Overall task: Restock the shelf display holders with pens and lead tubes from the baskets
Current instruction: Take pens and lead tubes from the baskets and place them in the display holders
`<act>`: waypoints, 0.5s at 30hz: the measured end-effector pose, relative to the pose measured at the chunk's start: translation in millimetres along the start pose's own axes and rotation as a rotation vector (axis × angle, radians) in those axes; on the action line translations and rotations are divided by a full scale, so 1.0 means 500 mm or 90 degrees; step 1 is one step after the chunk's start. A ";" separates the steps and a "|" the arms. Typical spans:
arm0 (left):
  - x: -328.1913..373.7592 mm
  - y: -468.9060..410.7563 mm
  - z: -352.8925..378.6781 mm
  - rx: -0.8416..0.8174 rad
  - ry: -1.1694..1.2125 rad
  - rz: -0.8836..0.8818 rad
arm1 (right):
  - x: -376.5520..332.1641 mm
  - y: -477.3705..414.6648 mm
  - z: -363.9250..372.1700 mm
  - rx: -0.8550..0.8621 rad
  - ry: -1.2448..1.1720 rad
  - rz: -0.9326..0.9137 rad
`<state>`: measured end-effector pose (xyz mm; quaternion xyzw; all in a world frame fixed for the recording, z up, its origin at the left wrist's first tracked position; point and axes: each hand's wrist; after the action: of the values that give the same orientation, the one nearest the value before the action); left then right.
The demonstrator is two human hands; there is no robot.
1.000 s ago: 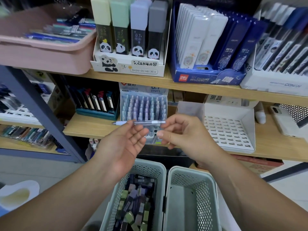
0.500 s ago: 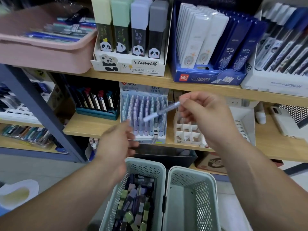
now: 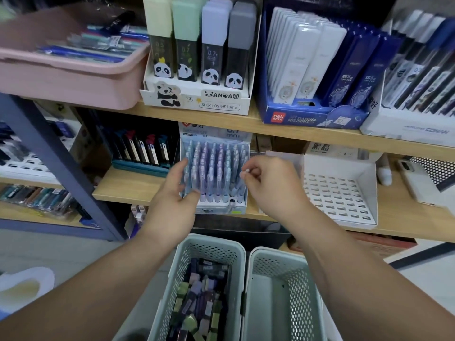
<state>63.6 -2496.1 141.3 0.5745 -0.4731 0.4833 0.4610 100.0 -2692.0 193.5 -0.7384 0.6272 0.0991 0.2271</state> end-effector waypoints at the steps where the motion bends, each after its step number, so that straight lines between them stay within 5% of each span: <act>1: -0.005 -0.002 -0.002 -0.002 0.004 -0.002 | 0.001 -0.002 0.005 -0.002 0.000 0.007; 15: -0.024 -0.005 -0.008 -0.013 -0.006 0.018 | 0.009 -0.020 0.063 0.112 0.007 0.030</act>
<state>64.7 -2490.6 129.9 0.5654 -0.4883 0.4821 0.4577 115.0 -2680.2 166.0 -0.7010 0.6519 0.0450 0.2857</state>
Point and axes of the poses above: each hand's wrist, its own y-axis away from the middle knuckle, its own z-axis out of the palm, x = y × z, and after that the axes turned 8 degrees about y, right-handed
